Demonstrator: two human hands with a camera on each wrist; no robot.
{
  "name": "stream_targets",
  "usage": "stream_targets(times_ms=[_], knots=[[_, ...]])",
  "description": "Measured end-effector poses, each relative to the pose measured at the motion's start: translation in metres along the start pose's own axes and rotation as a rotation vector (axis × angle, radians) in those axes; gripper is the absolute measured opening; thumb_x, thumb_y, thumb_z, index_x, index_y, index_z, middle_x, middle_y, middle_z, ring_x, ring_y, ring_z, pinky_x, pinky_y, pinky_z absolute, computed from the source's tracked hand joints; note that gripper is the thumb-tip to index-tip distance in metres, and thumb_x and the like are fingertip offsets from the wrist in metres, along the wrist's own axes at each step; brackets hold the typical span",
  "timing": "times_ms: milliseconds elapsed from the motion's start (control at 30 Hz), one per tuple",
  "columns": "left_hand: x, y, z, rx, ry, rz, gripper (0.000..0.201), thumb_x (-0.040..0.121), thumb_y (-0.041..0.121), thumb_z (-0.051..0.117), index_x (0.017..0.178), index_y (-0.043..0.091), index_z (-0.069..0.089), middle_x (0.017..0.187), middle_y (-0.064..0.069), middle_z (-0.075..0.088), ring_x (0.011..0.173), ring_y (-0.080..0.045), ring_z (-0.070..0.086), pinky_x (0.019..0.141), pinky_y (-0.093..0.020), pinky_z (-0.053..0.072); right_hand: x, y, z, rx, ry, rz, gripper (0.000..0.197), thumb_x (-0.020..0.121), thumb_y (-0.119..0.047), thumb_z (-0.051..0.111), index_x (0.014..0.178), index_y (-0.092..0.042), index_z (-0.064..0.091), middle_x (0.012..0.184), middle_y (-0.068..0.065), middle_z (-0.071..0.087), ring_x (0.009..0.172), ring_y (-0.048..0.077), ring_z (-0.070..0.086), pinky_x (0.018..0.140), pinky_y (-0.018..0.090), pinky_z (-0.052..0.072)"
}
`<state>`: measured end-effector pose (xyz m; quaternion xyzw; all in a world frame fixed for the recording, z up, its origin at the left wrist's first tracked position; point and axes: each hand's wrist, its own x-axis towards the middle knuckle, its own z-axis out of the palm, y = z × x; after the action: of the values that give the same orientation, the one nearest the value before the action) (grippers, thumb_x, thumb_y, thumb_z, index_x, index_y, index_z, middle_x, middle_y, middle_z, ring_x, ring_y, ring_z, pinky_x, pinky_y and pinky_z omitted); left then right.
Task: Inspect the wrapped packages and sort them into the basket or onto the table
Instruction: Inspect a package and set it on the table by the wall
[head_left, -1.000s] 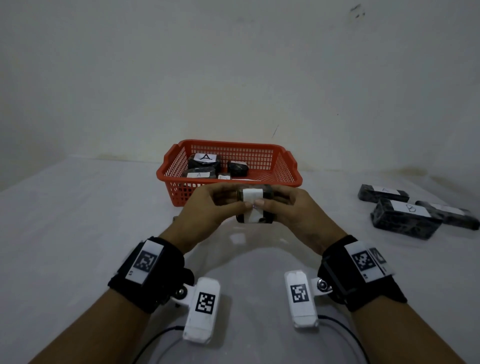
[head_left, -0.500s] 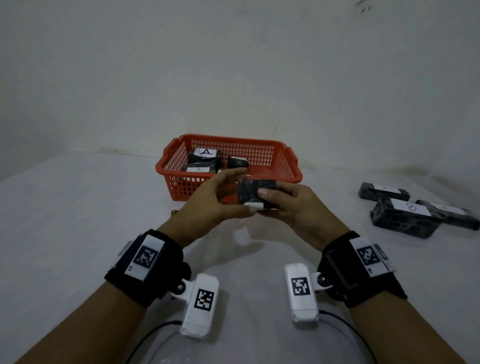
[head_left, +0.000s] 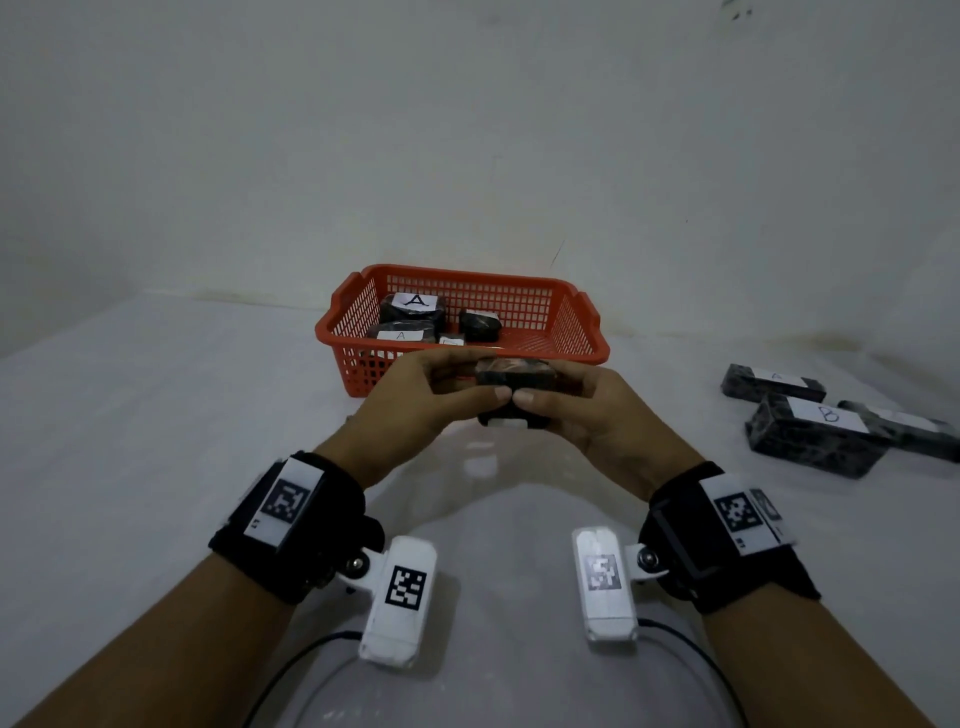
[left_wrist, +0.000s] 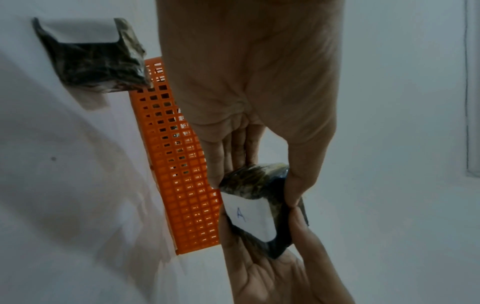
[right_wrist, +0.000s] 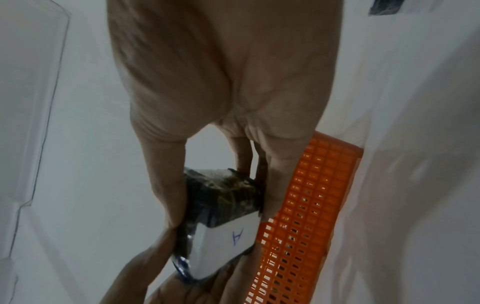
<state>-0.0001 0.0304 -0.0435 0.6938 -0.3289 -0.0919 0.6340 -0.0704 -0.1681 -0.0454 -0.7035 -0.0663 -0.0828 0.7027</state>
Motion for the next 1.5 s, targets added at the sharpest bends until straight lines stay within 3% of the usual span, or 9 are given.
stream_targets(times_ms=[100,367,500,600,700,1000,1133,1267,1500], knots=[[-0.0019,0.0027,-0.0019,-0.026,-0.035,-0.018,0.055,0.078,0.03,0.077,0.131,0.027,0.062,0.112,0.016,0.076,0.105,0.005,0.071,0.078,-0.01,0.055,-0.0012,0.0003,-0.0024,-0.076,0.015,-0.034,0.04,0.084,-0.009,0.079,0.123,-0.01,0.072,0.119,0.012,0.077,0.113,0.031,0.073,0.096,0.038,0.06],[0.0,-0.0023,-0.0044,0.011,-0.007,0.052,0.067,0.074,0.001,0.085,0.133,0.017,0.058,0.129,0.004,0.07,0.121,-0.006,0.066,0.097,-0.023,0.056,0.0006,-0.0027,0.0016,0.03,-0.026,0.125,0.044,0.091,-0.025,0.069,0.131,-0.009,0.067,0.125,0.014,0.075,0.117,0.031,0.072,0.1,0.041,0.059],[0.0004,-0.002,-0.0007,-0.015,-0.083,0.012,0.073,0.077,0.001,0.083,0.14,0.022,0.054,0.131,0.008,0.067,0.12,-0.005,0.066,0.094,-0.026,0.058,0.0005,0.0009,-0.0011,0.01,0.057,0.12,0.033,0.095,-0.015,0.071,0.125,-0.003,0.069,0.118,0.016,0.077,0.111,0.032,0.074,0.093,0.043,0.062],[0.0004,0.0012,0.0016,0.025,-0.054,-0.027,0.048,0.09,0.019,0.073,0.136,0.025,0.061,0.122,0.011,0.072,0.11,0.0,0.07,0.089,-0.022,0.06,-0.0003,0.0014,-0.0021,-0.066,0.046,0.105,0.034,0.092,-0.01,0.074,0.125,-0.005,0.069,0.118,0.013,0.077,0.11,0.029,0.075,0.094,0.043,0.062],[0.0001,0.0014,0.0001,0.085,0.007,0.004,0.028,0.095,0.015,0.068,0.122,0.021,0.071,0.114,0.009,0.076,0.106,0.002,0.071,0.084,-0.016,0.059,0.0002,0.0019,0.0004,-0.086,0.034,0.106,0.032,0.094,-0.013,0.072,0.126,-0.006,0.069,0.119,0.013,0.077,0.111,0.028,0.075,0.096,0.041,0.061],[0.0015,0.0015,0.0001,0.024,0.028,0.023,0.03,0.094,0.012,0.068,0.123,0.021,0.071,0.115,0.008,0.076,0.107,0.003,0.07,0.079,-0.013,0.057,-0.0012,-0.0005,0.0009,-0.103,0.048,0.039,0.033,0.092,-0.017,0.073,0.124,-0.009,0.072,0.119,0.011,0.077,0.114,0.027,0.074,0.101,0.047,0.058],[0.0019,0.001,-0.0024,-0.008,0.009,-0.003,0.037,0.093,0.014,0.07,0.129,0.02,0.068,0.121,0.005,0.075,0.114,-0.005,0.07,0.092,-0.025,0.057,-0.0012,-0.0021,-0.0009,-0.163,0.087,-0.012,0.036,0.088,-0.008,0.077,0.124,-0.007,0.072,0.118,0.011,0.078,0.113,0.023,0.074,0.103,0.045,0.057],[0.0023,0.0026,-0.0032,0.03,0.019,0.011,0.04,0.089,0.002,0.073,0.123,0.023,0.07,0.116,0.008,0.076,0.107,0.003,0.07,0.081,-0.013,0.056,-0.0018,-0.0028,0.001,-0.193,0.105,-0.035,0.036,0.086,-0.006,0.08,0.121,-0.011,0.074,0.114,0.007,0.08,0.111,0.021,0.075,0.106,0.043,0.056],[0.002,0.0009,-0.0035,-0.025,0.023,0.036,0.054,0.085,-0.005,0.073,0.134,0.016,0.064,0.124,0.001,0.073,0.115,-0.008,0.07,0.094,-0.026,0.058,-0.0009,-0.0045,0.0025,-0.05,0.063,0.012,0.035,0.085,-0.029,0.071,0.116,-0.012,0.076,0.118,0.014,0.077,0.115,0.03,0.073,0.108,0.053,0.053]])
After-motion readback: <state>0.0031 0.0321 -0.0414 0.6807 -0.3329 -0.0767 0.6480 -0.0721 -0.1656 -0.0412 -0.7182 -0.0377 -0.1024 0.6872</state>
